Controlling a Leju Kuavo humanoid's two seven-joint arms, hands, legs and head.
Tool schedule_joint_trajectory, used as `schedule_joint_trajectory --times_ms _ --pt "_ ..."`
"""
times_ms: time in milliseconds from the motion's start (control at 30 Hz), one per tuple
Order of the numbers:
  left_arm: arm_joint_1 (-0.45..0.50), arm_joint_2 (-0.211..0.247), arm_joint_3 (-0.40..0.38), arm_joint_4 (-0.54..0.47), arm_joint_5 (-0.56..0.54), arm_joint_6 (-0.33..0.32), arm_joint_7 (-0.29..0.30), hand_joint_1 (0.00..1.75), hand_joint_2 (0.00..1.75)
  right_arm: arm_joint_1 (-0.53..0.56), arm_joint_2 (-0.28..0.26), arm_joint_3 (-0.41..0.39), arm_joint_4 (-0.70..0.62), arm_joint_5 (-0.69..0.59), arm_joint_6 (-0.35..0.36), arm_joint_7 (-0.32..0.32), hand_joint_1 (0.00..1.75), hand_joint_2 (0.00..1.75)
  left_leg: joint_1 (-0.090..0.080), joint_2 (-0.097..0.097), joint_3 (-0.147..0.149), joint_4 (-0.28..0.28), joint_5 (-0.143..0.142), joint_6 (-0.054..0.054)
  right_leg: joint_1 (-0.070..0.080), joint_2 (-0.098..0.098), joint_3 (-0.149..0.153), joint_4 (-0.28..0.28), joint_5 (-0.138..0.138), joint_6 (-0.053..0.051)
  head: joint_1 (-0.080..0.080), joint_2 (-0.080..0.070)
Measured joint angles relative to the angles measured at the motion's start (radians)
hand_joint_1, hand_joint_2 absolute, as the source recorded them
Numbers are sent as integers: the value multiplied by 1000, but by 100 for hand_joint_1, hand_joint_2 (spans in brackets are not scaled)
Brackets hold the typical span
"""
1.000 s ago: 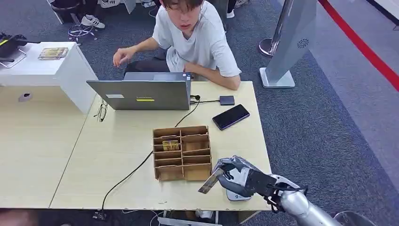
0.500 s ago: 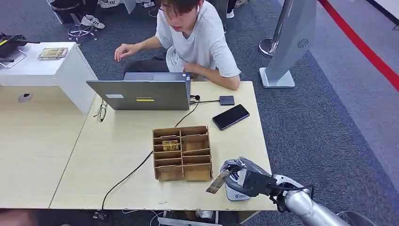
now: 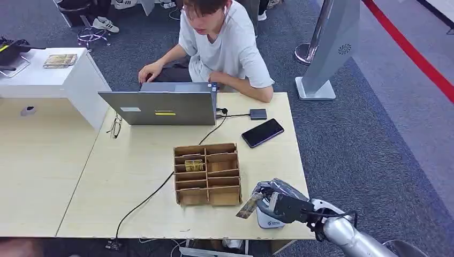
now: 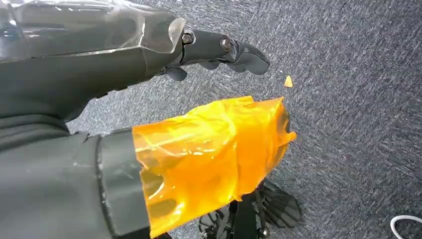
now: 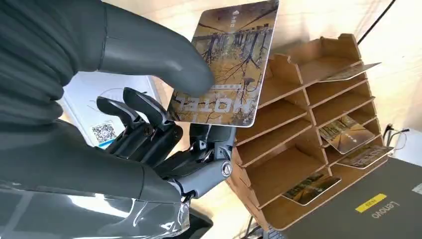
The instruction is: Pass the card to the sensor for recognition and then transmit it.
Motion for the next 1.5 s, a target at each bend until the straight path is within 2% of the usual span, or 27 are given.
schedule_joint_trajectory --times_ms 400,767,1500 --pt "0 0 -2 0 -11 -4 8 0 0 11 0 0 1 106 -84 63 175 175 0 0 0 0 0 0 0 0 0 0 0 0 0 0" --pt "0 0 -11 0 -28 -9 19 0 0 24 11 2 -2 260 -169 131 175 175 0 0 0 0 0 0 0 0 0 0 0 0 0 0" --pt "0 -2 -34 0 -54 -8 19 0 0 61 14 -29 -22 319 -158 164 175 175 0 0 0 0 0 0 0 0 0 0 0 0 0 0"
